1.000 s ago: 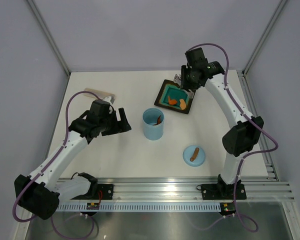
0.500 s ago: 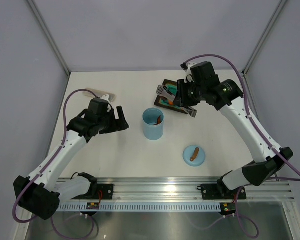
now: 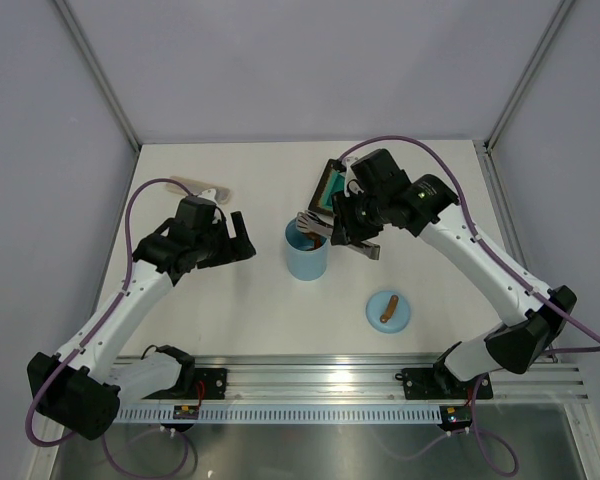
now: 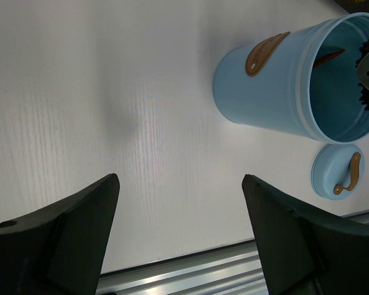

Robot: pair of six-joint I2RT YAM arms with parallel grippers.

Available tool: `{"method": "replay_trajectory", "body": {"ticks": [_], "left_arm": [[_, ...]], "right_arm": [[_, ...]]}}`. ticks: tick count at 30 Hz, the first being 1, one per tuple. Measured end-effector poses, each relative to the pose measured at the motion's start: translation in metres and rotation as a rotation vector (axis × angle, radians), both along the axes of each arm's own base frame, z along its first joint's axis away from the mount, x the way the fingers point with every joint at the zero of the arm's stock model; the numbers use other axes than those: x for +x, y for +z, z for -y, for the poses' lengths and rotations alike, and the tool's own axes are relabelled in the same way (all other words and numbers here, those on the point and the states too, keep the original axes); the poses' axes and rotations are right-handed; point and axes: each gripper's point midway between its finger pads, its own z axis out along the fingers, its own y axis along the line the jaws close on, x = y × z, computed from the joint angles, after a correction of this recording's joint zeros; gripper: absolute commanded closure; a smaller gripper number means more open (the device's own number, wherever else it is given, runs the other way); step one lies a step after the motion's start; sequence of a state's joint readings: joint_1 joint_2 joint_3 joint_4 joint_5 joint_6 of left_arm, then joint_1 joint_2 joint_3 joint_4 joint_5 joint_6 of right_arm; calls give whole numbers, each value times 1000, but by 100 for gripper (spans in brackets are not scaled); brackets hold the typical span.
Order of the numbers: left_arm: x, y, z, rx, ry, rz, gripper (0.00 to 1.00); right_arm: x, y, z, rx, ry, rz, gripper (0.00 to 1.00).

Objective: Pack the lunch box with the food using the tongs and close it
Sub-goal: Place the fake food in the packing box.

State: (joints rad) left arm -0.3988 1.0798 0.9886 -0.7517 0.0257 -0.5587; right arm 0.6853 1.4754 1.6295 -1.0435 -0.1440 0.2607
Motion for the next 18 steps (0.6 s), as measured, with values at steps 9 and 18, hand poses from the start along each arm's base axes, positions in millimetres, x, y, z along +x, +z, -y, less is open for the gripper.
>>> {"method": "replay_trajectory", "body": {"ticks": [9,18], "left_arm": [[0,0,0,-1,0,0,14],[0,0,0,-1,0,1,15]], "right_arm": [[0,-1,0,-3,1,0,47],[7,0,3,-17,-30,27,72]]}}
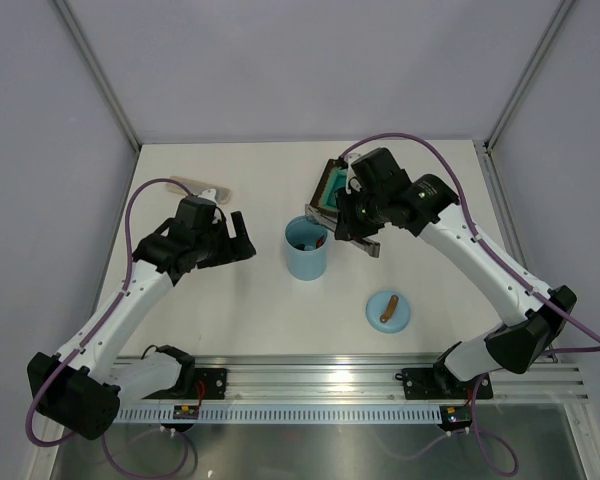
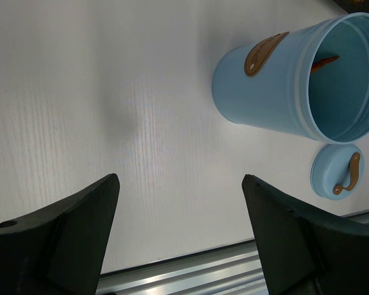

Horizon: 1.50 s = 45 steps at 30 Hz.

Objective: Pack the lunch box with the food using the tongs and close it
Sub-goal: Place the fake food in the packing box, then pick up the fake food from the plate.

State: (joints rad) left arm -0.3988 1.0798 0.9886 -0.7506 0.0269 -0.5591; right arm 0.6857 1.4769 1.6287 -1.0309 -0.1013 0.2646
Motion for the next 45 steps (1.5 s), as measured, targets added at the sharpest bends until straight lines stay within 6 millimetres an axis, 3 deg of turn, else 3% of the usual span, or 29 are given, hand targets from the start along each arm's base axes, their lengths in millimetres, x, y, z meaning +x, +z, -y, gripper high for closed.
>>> {"method": "replay_trajectory", "body": {"ticks": [3,6,13,17,21,30,45], "left_arm": [[0,0,0,0,-1,0,15],[0,0,0,0,-1,0,15],[-2,5,-3,-1,-2,19,15],[-4,11,-5,-10,2,35,15],[-5,13,-6,-14,5,43,15],[-5,12,-7,-11,7,41,15],[-6,7,-8,-7,7,30,15]], "right_arm": [[7,4,3,-11,-29,31,84],[18,17,6,-8,-75,84,90],[47,41,30,-11,-221,171,88],[76,40,67,-5,-353,165,85],[99,22,90,-24,-429,125,77],[109,-59,77,-103,-392,-67,58],[128,-91,67,-121,-386,-113,46]]}}
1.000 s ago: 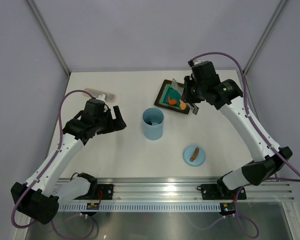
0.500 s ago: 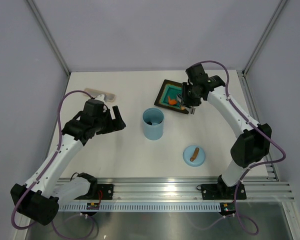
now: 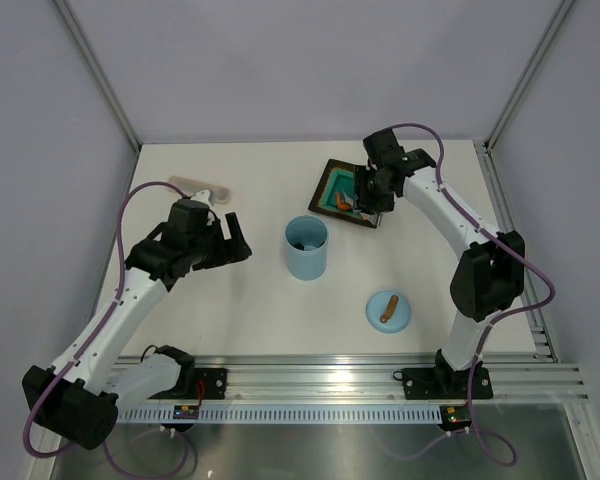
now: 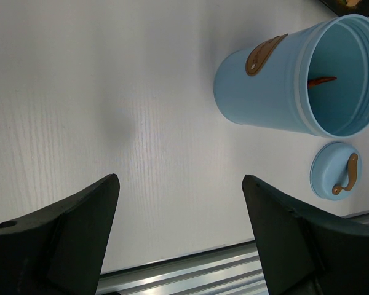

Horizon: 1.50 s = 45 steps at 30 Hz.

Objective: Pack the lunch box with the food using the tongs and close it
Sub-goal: Pick up the fake food from the plate.

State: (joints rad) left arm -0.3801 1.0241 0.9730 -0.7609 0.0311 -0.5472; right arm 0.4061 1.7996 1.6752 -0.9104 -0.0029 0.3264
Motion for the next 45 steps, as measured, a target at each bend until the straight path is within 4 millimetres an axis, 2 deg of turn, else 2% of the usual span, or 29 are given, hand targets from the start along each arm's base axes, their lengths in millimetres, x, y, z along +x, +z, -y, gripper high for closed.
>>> {"method": "replay_trajectory", "body": {"ticks": [12,20,28,36,43,45], "left_arm": [[2,-6,1,9,-4,-20,15],[2,-7,1,11,-7,-20,15],[2,-6,2,8,-10,-22,15],[2,-6,1,8,-8,-22,15],[2,-6,1,7,-6,-20,15],[2,-6,0,6,-5,-19,15]], "right_arm": [[7,-12,-2,-15,7,-24,40],[10,-29,-4,-36,19,-57,36],[18,-35,-6,-63,33,-60,36],[20,-42,-9,-122,51,-59,47],[19,-41,-6,-150,49,-54,65],[18,-40,-5,-154,48,-58,67]]}}
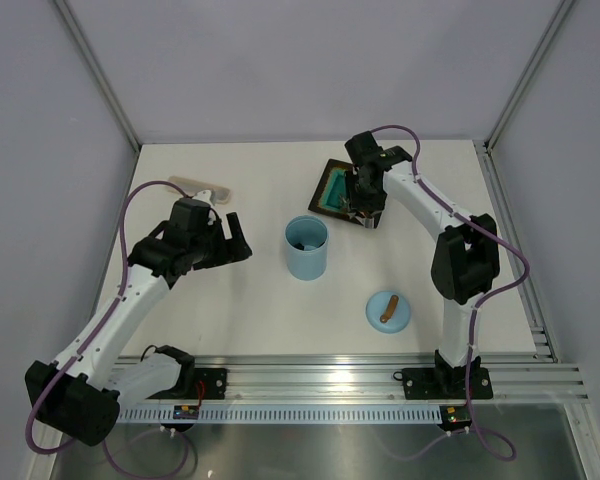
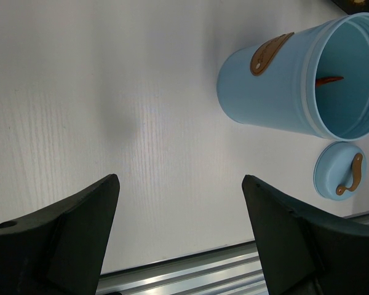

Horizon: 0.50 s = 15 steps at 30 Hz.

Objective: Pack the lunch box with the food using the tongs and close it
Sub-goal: Pick up the fake food from the plate.

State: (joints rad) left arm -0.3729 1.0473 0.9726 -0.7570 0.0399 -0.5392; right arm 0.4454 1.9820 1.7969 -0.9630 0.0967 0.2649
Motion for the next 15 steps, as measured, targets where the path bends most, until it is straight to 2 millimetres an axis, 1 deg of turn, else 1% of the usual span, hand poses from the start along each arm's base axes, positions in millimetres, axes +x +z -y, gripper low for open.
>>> {"method": "replay_trajectory", "body": {"ticks": [4,7,9,13,15], "left_arm": [[0,1,0,-2,1,4,15],[-1,3,-1,-4,1,11,15],[-1,4,-1,-5,1,13,15],[-1,4,-1,-6,3,16,15],[-1,4,-2,-6,4,16,15]], "right_arm": [[0,3,3,-12,-7,10,69],[0,13,5,-12,-11,29,70],[0,23,6,-6,-13,48,70],[2,54,6,19,-17,117,71],[2,66,6,31,-18,143,71]]}}
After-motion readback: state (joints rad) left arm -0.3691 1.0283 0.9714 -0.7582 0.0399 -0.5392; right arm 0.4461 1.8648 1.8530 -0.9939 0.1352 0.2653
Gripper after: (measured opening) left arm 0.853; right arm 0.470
